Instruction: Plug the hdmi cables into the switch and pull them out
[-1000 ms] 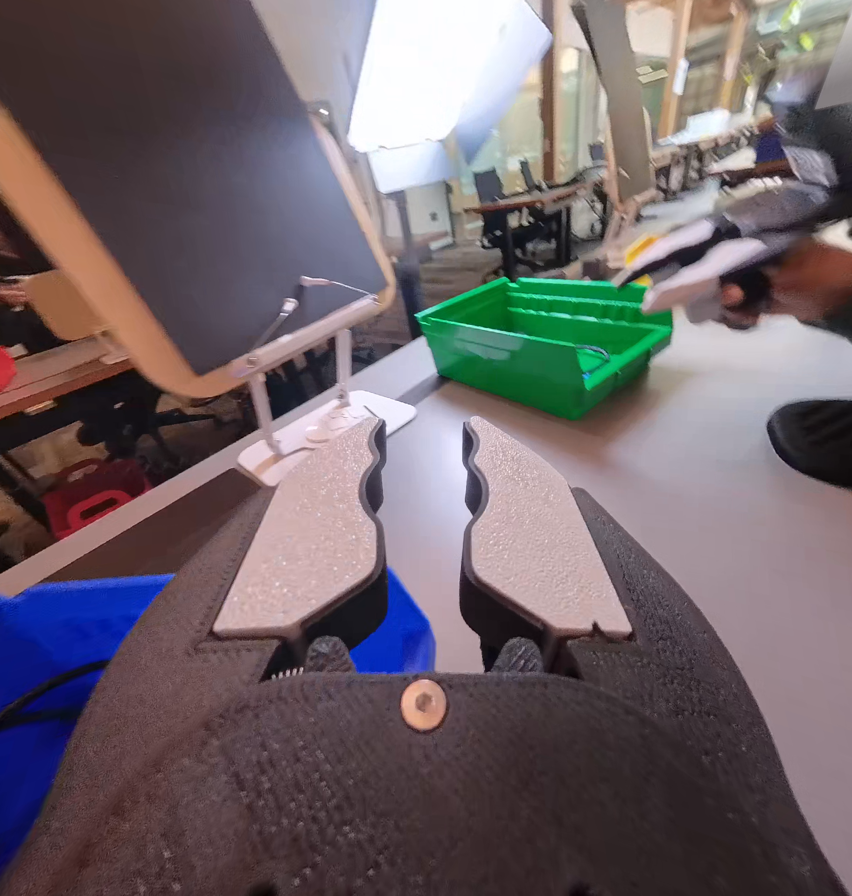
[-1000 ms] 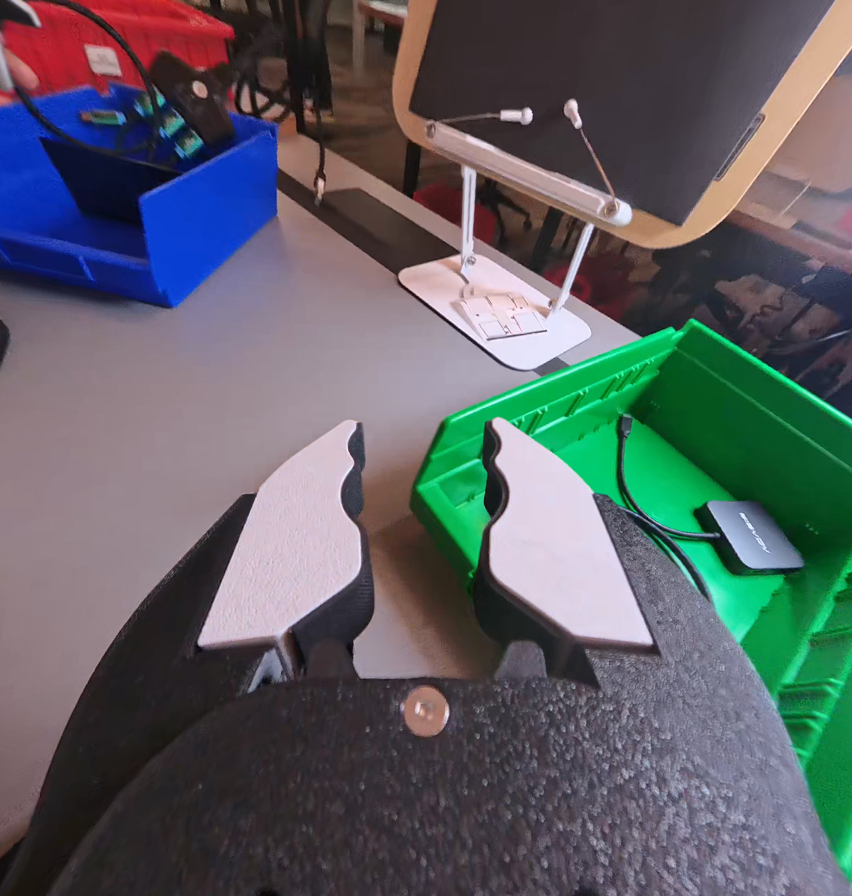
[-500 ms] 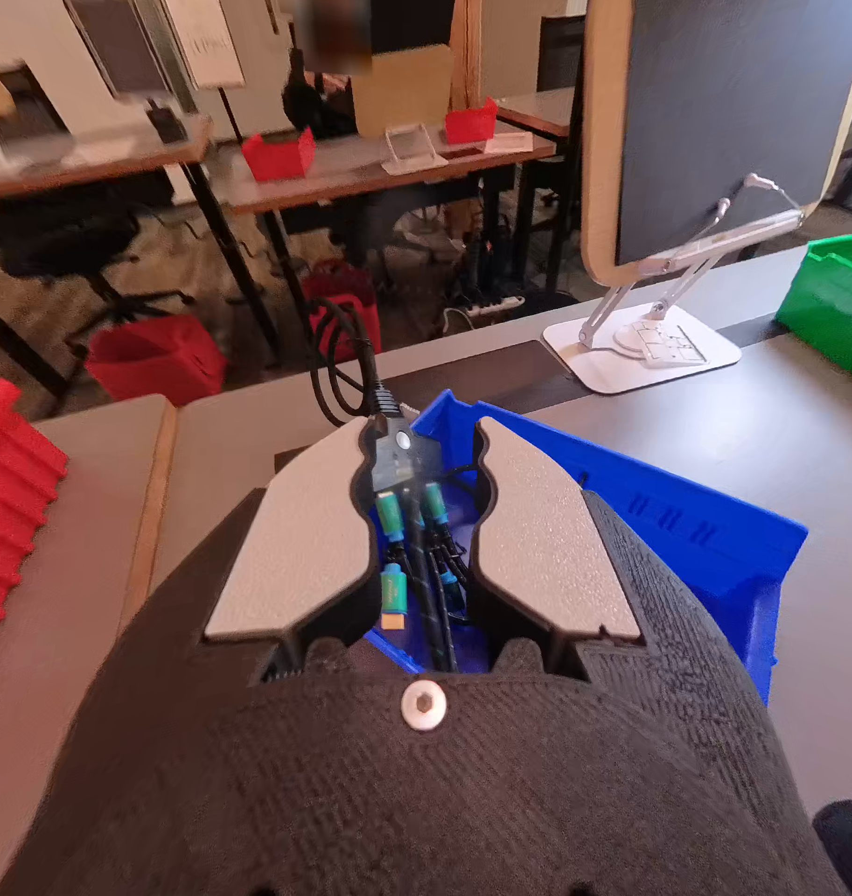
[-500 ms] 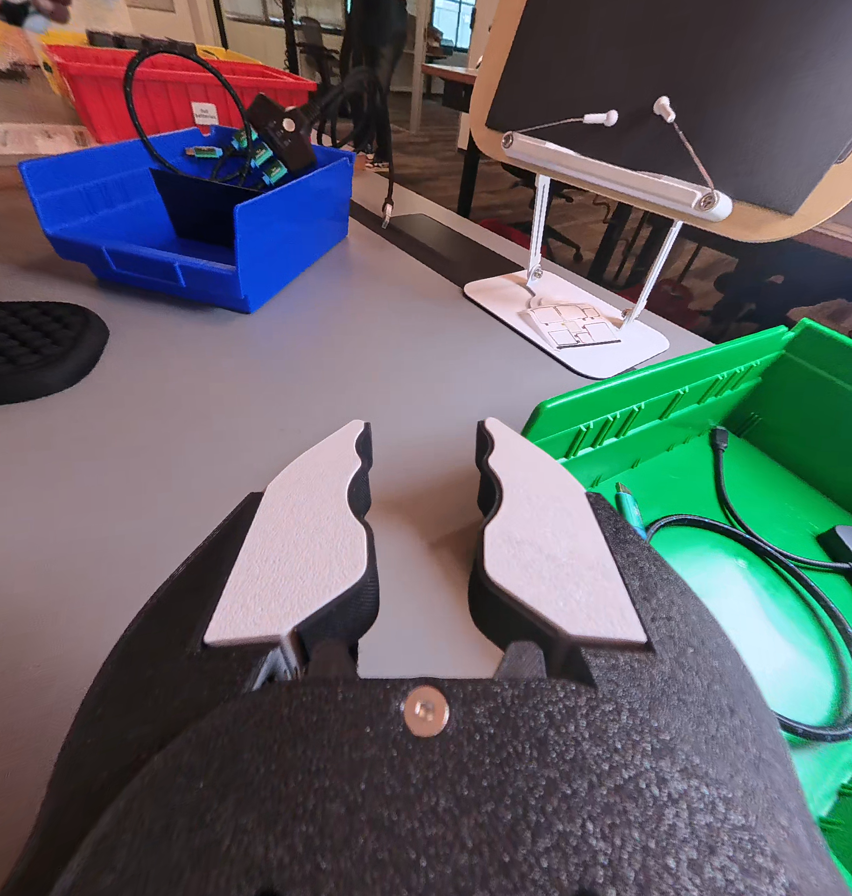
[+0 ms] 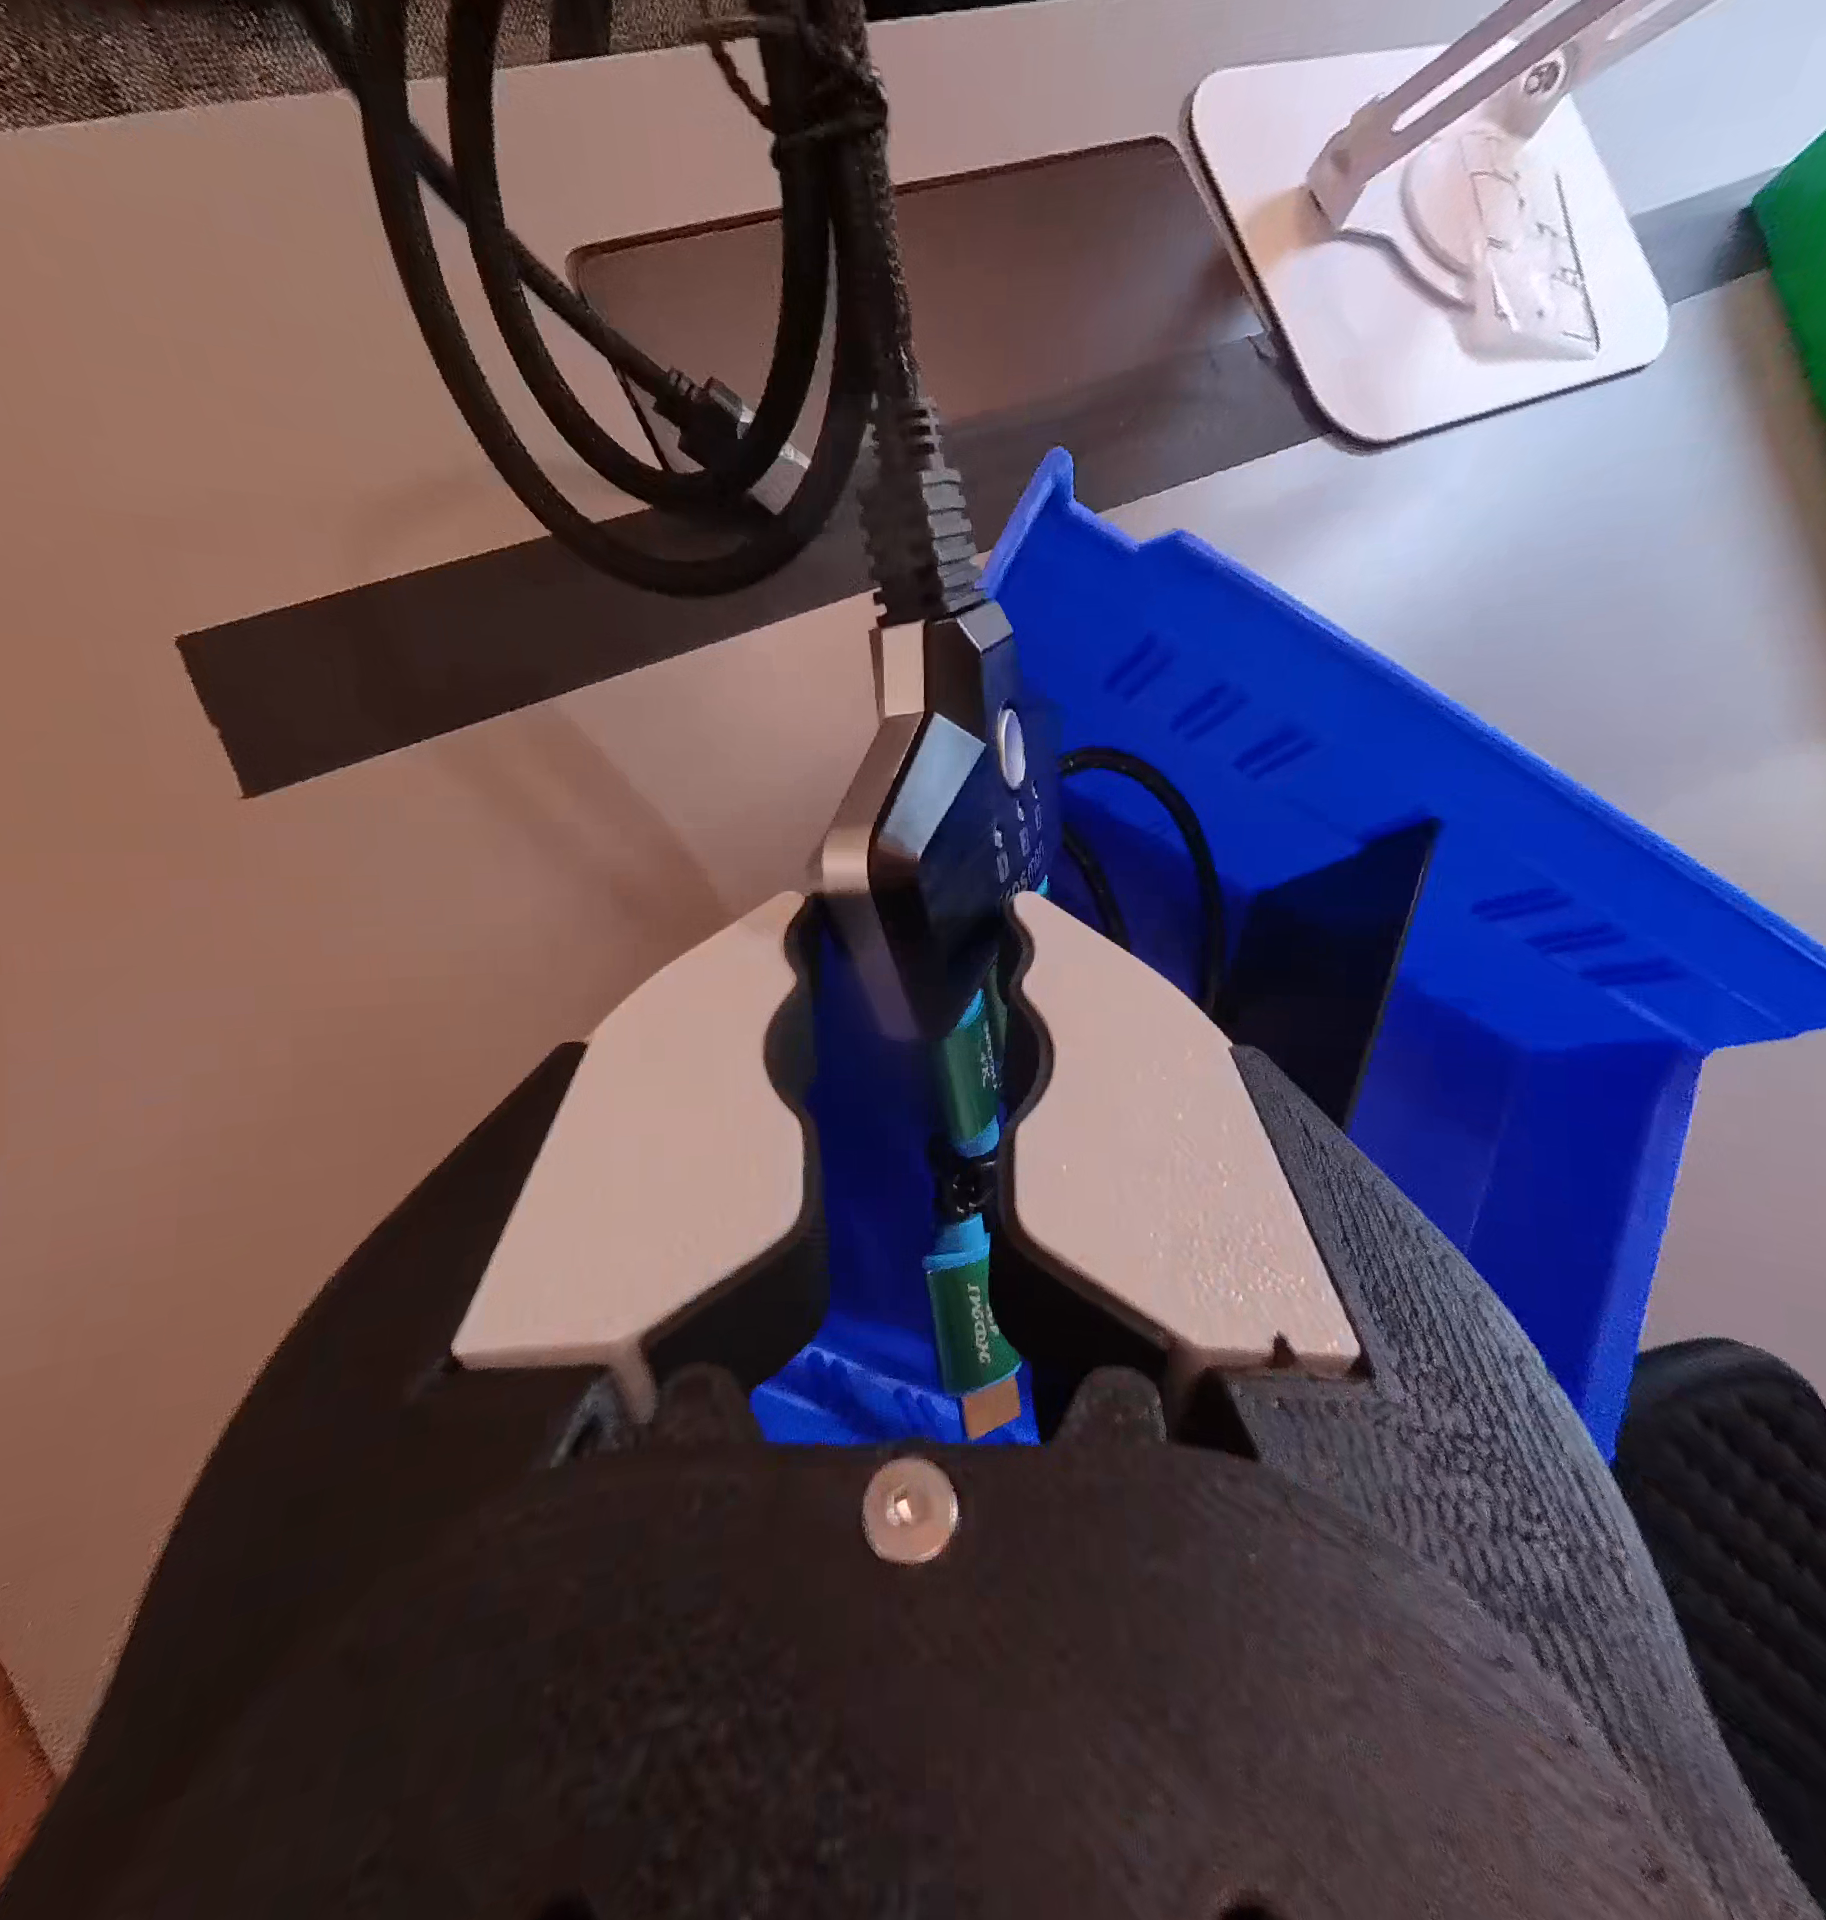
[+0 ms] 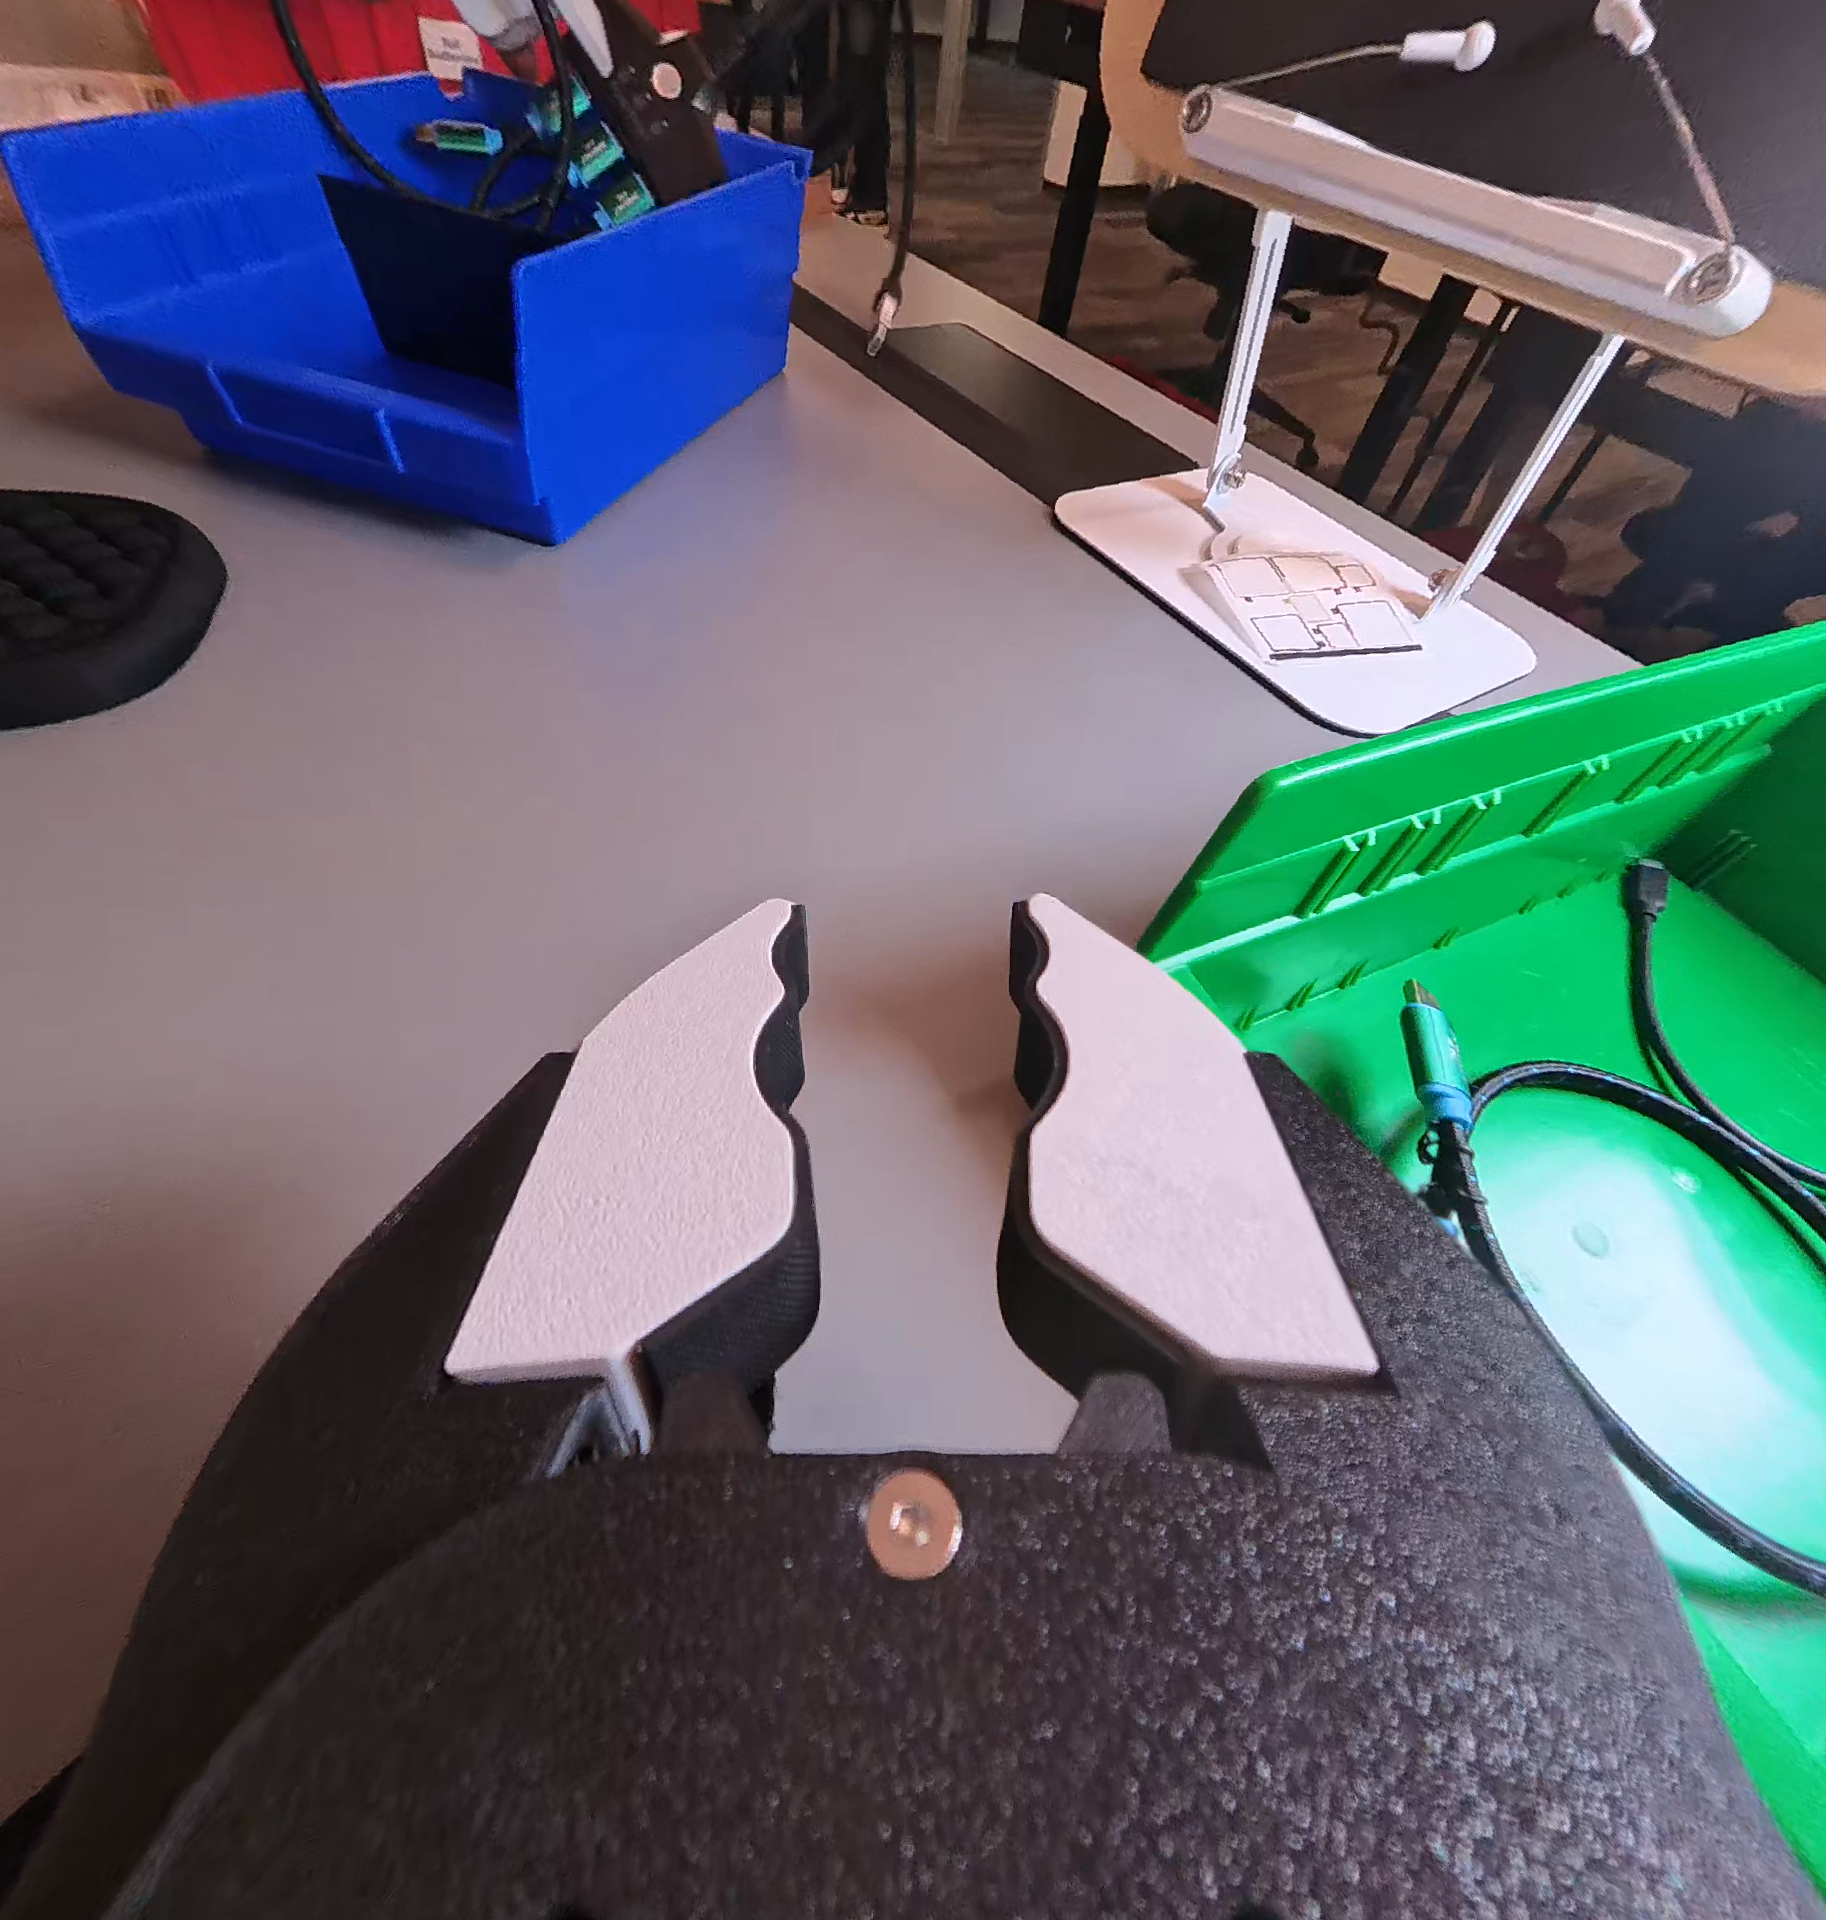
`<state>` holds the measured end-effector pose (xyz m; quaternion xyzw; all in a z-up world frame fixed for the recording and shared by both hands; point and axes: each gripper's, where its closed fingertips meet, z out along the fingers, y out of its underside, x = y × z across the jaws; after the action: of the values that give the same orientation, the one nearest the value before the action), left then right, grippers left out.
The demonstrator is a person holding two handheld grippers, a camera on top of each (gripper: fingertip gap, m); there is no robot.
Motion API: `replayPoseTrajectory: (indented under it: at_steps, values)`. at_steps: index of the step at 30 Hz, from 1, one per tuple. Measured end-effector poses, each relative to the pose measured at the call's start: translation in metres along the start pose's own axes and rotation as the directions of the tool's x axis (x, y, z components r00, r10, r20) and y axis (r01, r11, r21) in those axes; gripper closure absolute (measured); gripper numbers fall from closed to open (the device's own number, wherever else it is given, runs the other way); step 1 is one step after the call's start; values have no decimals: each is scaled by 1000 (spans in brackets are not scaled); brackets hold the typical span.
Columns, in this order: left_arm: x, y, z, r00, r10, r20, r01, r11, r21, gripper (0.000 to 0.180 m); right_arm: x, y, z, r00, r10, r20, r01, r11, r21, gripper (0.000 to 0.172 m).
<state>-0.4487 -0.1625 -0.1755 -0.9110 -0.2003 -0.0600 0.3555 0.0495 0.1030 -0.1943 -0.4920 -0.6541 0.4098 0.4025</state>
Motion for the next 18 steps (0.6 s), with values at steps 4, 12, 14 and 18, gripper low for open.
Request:
replayPoseTrajectory:
  at_steps: [4,12,14,18]
  values:
    - [6,-8,6,1000,17,-11,-17,999,40,150,-7,2,7,999,13,46,-12,1000,-7,135]
    - [63,-55,-36,983,183,-2,-179,959,219,160,-15,3,3,998,-55,45,56,998,-19,136]
    - [91,-70,-61,971,238,-16,-225,937,268,161,-17,0,3,997,-61,49,61,998,-9,136]
    - [161,-94,-110,935,353,-21,-317,863,392,160,-24,-10,5,993,-99,61,98,995,14,137]
